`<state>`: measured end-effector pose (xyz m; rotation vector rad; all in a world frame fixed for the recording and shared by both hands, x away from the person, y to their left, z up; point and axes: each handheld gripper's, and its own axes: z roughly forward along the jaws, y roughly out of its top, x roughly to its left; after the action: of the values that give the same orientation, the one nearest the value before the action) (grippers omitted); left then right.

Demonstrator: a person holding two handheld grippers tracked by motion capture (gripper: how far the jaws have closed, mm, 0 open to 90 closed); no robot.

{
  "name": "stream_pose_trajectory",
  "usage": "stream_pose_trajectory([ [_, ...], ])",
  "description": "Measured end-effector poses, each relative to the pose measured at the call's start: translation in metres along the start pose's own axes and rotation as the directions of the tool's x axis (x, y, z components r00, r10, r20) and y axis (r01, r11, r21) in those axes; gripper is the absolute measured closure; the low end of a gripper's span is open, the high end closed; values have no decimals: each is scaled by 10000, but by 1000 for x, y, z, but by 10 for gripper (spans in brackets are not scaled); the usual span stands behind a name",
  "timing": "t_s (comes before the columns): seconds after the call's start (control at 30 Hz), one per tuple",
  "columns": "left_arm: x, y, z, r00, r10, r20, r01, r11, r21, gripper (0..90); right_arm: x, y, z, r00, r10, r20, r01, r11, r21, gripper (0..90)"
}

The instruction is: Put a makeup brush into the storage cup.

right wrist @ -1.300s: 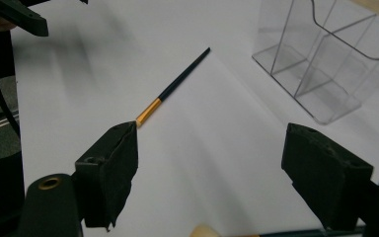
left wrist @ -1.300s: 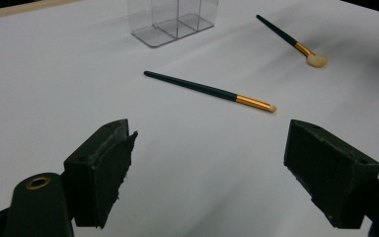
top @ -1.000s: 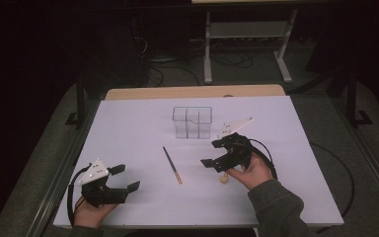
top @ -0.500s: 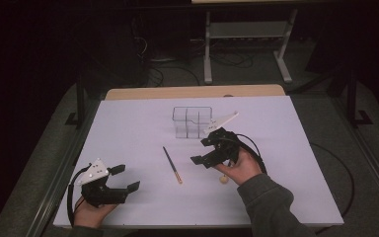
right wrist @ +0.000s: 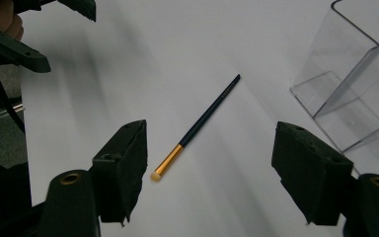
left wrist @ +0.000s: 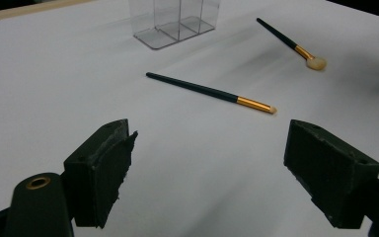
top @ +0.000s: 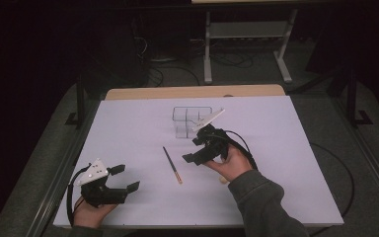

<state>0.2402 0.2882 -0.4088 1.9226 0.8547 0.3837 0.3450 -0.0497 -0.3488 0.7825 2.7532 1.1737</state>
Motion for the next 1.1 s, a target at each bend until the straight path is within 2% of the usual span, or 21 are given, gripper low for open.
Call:
stream_pose_trajectory([
  [0.37, 0, 0, 0, 10000, -38, 0, 38, 10000, -13, 177, 0, 9, 11, 9999, 74, -107, -71, 9997, 252, 301],
  [0.57, 1, 1, -1, 10000, 19, 16, -20, 10000, 49, 177, 1, 18, 19, 9997, -210, -123, 214, 9991, 357, 313],
  [0.63, 1, 1, -1, 10000, -9, 17, 9, 10000, 31, 176, 2, 20, 22, 9998, -61, -195, 68, 9992, 393, 314],
  [0.73, 2, 0, -1, 10000, -56, 30, 56, 10000, 1, 176, 1, 22, 25, 9997, -38, -227, 49, 9989, 463, 315],
  [0.77, 2, 0, -1, 10000, -58, 26, 58, 10000, 12, 176, -1, 22, 26, 9996, -199, -215, 209, 9987, 466, 315],
  [1.1, 3, 1, -2, 10000, -63, -25, 63, 10000, -18, 176, 1, 26, 36, 9995, -71, -313, 94, 9973, 731, 318],
])
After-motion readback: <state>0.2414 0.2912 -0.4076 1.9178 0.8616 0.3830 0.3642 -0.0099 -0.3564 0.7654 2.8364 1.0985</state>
